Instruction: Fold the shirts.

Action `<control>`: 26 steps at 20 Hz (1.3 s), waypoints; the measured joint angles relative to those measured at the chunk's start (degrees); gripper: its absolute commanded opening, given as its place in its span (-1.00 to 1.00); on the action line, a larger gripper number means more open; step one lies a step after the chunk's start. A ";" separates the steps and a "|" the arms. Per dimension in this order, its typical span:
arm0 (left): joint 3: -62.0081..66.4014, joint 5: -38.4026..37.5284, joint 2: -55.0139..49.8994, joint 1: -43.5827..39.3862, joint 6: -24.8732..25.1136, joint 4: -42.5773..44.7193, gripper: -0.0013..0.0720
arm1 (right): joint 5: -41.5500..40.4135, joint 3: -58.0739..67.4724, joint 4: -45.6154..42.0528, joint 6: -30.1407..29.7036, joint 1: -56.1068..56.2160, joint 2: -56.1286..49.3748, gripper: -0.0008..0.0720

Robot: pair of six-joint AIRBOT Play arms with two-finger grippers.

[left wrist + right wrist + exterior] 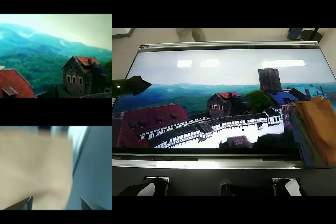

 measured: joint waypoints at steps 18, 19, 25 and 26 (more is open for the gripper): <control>-7.80 -11.15 -5.84 -21.18 -19.45 34.47 0.95 | -2.27 16.26 14.84 -1.70 63.93 -17.00 0.91; -9.35 -10.49 -4.68 -21.29 -20.24 34.47 0.95 | -1.49 16.11 14.62 -1.51 65.24 -17.70 0.91; -13.05 -8.15 -2.08 -21.55 -21.88 34.38 0.95 | 0.48 15.72 14.16 -1.05 68.08 -19.19 0.91; -13.22 -7.96 -1.97 -21.59 -21.94 34.40 0.95 | 0.55 15.72 14.01 -1.01 68.19 -19.23 0.91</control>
